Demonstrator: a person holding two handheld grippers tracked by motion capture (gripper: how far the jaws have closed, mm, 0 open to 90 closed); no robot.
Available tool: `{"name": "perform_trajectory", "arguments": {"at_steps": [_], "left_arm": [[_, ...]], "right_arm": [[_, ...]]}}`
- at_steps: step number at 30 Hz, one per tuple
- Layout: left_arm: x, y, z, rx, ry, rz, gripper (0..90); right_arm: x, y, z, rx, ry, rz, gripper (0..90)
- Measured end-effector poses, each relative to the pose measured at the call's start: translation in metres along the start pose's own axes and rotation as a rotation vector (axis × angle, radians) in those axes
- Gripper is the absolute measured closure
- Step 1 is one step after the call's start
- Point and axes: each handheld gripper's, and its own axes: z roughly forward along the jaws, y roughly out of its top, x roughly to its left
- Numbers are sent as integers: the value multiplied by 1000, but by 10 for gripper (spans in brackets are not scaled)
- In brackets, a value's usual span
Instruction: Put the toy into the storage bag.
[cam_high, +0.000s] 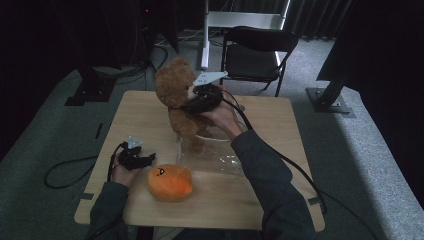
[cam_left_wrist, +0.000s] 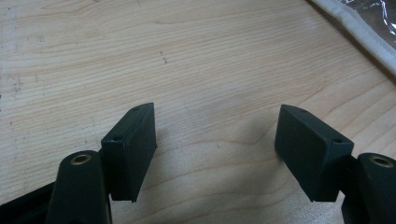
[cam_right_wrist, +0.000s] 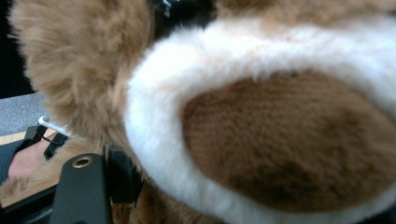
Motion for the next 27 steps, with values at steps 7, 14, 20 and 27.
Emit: {"name": "perform_trajectory", "arguments": {"at_steps": [7,14,20,27], "left_arm": [[0,0,0,0,0,-1,301],[0,0,0,0,0,-1,301],[0,0,0,0,0,-1,301],[0,0,0,0,-1,-1,301]], "right_arm": [[-1,-1,2,24,1,4,229],[-2,-1,3,33,12,41,146],[-2,-2,3,42,10,33,127],[-3,-3,4,55,11,41,118]]}}
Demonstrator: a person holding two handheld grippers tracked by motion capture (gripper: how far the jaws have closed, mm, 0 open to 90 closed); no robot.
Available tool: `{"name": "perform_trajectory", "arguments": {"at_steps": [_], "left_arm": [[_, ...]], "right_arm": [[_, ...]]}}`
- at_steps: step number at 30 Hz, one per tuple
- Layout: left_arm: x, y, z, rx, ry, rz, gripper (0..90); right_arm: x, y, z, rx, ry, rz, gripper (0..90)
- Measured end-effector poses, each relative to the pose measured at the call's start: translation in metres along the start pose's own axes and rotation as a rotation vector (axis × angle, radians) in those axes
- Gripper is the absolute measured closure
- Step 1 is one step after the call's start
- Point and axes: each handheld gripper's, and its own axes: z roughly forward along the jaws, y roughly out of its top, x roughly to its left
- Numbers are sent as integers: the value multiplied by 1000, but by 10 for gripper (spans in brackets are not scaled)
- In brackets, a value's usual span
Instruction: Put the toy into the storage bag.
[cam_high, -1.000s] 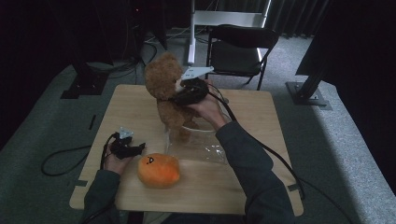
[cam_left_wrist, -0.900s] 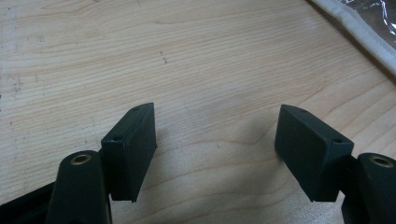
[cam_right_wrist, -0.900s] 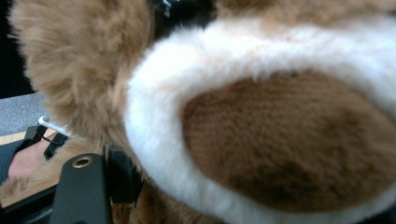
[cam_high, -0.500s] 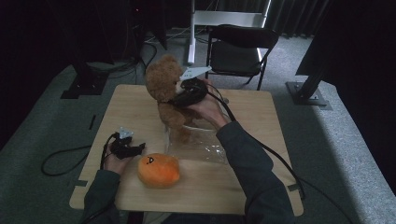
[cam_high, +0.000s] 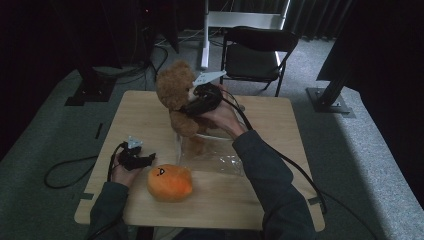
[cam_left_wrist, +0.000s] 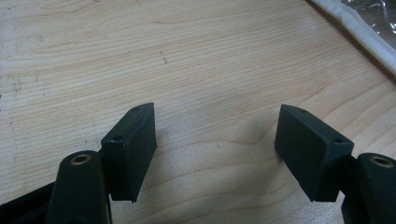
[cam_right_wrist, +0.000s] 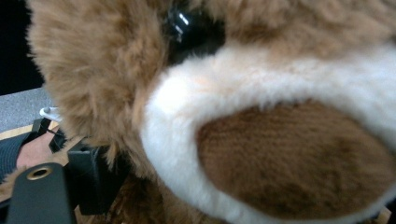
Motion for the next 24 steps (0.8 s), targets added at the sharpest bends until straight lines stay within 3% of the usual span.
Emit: {"name": "perform_trajectory", "arguments": {"at_steps": [24], "left_arm": [[0,0,0,0,0,0,301]], "right_arm": [[-4,-2,-8,-15,-14,4,108]]}}
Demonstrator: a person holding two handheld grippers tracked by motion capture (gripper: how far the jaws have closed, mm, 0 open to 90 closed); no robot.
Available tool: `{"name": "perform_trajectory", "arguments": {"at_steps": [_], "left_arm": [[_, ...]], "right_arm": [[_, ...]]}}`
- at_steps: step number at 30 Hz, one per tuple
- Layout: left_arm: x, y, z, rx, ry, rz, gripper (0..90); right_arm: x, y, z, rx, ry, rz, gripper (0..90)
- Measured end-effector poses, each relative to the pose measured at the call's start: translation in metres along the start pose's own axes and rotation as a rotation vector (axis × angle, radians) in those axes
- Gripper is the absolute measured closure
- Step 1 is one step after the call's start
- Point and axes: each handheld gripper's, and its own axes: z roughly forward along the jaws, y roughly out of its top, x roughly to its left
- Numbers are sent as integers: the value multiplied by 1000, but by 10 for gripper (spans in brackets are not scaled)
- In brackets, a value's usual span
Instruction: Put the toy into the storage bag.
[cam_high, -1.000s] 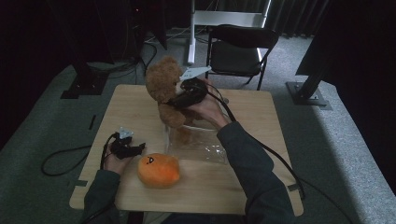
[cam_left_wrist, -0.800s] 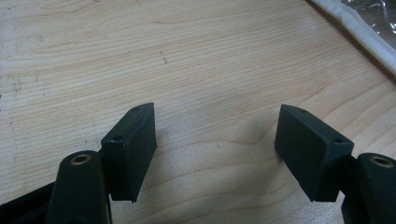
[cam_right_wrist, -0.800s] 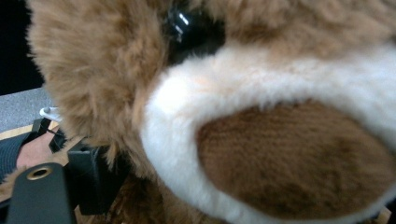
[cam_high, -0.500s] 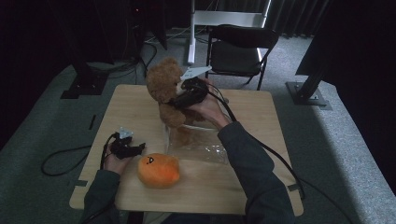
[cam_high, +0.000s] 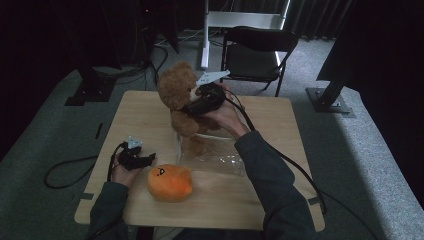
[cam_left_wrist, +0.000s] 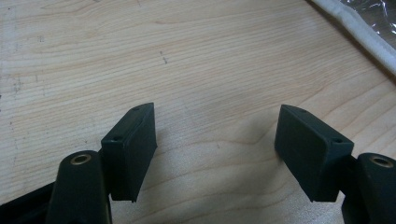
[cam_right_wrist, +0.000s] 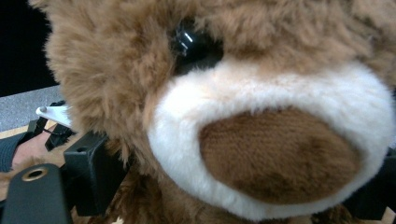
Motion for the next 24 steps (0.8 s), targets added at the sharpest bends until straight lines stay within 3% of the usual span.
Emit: {"name": "perform_trajectory", "arguments": {"at_steps": [24], "left_arm": [[0,0,0,0,0,0,301]], "right_arm": [[-2,0,-4,-24,-26,-5,106]]}}
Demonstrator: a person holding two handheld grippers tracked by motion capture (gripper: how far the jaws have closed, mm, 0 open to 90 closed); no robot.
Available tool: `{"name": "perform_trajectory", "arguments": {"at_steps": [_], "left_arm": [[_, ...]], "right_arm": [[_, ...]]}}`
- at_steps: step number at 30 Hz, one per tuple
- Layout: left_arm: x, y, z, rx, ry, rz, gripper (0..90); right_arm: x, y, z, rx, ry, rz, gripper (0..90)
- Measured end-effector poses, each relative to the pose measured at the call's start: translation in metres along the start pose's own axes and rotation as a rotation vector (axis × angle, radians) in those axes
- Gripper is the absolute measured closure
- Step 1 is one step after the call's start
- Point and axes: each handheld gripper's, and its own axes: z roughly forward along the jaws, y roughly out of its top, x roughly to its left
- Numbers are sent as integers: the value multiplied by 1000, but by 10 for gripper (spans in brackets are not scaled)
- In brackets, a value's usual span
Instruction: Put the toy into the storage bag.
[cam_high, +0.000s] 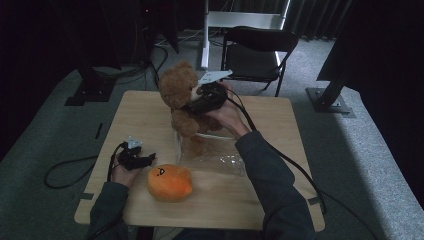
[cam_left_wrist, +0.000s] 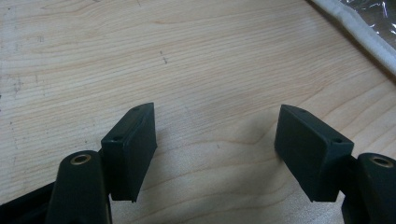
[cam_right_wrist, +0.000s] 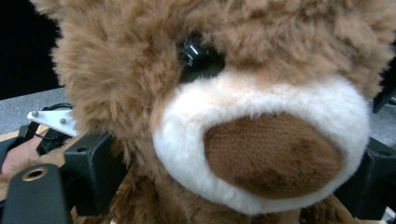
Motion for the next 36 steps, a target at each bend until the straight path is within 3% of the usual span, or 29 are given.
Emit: {"name": "perform_trajectory", "arguments": {"at_steps": [6,16,20,25,27,31,36], "left_arm": [[0,0,0,0,0,0,301],[0,0,0,0,0,0,301],[0,0,0,0,0,0,301],[0,0,0,-1,0,0,301],[0,0,0,-1,0,0,301],[0,0,0,-3,0,-2,301],[0,0,0,-3,0,-1,301]], "right_arm": [[1,1,-1,-18,-19,-22,104],[3,2,-2,-40,12,-30,104],[1,2,-3,-49,22,-9,104],[-4,6,-9,-102,67,35,143],[-5,7,-9,-70,70,42,205],[-7,-1,2,60,32,34,228],[-6,-4,6,96,36,45,290]]}}
